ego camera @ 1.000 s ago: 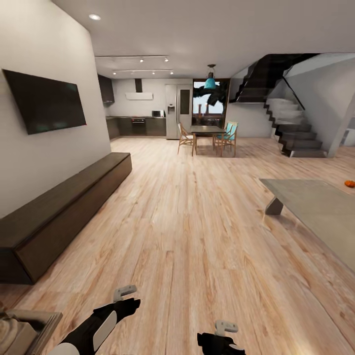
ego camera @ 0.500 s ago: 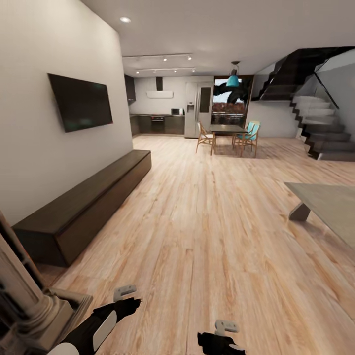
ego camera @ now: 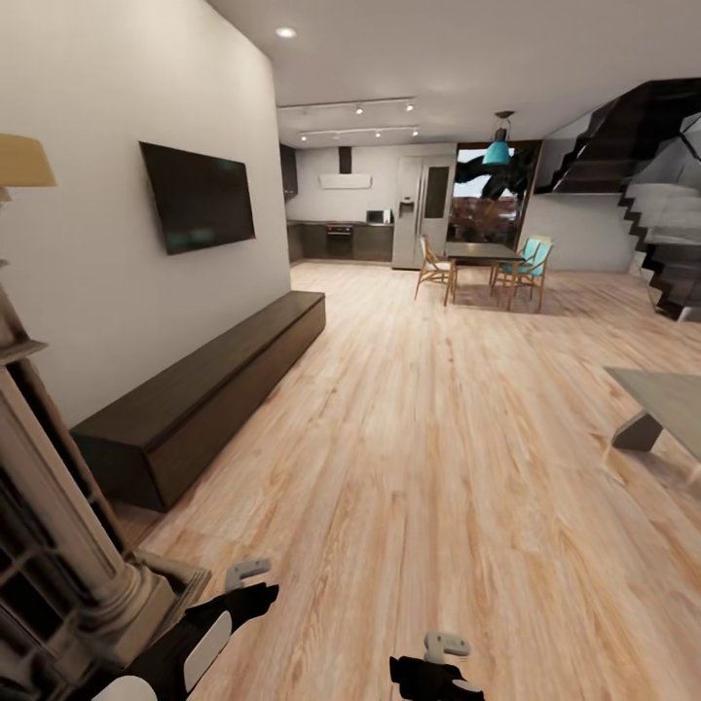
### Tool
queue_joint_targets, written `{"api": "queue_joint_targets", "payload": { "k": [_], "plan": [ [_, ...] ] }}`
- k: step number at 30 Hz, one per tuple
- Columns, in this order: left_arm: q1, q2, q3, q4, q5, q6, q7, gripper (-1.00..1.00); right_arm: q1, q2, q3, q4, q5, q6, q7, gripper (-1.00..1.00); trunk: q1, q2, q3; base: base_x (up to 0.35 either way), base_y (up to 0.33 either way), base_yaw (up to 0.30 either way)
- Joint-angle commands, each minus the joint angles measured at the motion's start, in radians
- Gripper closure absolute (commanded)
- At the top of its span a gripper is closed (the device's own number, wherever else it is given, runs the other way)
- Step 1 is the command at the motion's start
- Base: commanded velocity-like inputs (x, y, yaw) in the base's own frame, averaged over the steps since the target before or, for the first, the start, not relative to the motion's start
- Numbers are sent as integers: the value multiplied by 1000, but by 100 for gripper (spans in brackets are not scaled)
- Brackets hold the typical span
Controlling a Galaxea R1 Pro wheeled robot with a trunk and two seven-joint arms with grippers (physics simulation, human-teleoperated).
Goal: Place each of the two pumpkins and all three candles from the living room inside a cabinet in the living room (use any cabinet), then make sure every cabinet is closed, and position the cauldron so it is next to a table in the living room.
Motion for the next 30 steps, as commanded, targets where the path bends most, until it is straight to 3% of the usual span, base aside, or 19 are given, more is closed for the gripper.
{"api": "queue_joint_targets", "payload": {
  "k": [1,21,30],
  "plan": [
    [0,1,-9,-3,10,3,8,-100,0,-1,8,-2,-7,3,-9,-100,0,0,-1,272,127,21],
    [0,1,-11,-3,10,-17,11,-100,-1,-2,7,-2,-7,3,-6,-100,0,0,-2,302,93,3],
    [0,1,-13,-3,10,-29,14,-100,0,-3,5,-2,-7,4,-4,-100,0,0,0,334,9,-177]
  ]
}}
